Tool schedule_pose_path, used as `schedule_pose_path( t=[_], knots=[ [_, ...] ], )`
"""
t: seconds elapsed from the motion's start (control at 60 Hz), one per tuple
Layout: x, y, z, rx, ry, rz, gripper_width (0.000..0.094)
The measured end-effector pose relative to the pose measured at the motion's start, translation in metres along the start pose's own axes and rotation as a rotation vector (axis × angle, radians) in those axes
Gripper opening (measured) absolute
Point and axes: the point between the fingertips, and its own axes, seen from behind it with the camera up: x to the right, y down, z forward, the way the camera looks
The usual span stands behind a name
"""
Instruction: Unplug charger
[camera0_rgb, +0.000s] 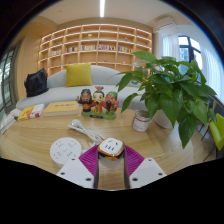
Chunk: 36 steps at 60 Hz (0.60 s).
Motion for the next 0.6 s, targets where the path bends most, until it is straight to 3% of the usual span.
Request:
schedule_pose_path(
  t=[0.283, 0.483, 0.6],
  knots=[
    [0.023, 0.021, 0.005, -0.042, 0.034, 0.036, 0.0513],
    [0.042, 0.000, -0.037, -0.002, 0.087, 0.026, 0.0851],
    [0.042, -0.014, -0.084, 0.022, 0.093, 0.015, 0.0862]
  ],
)
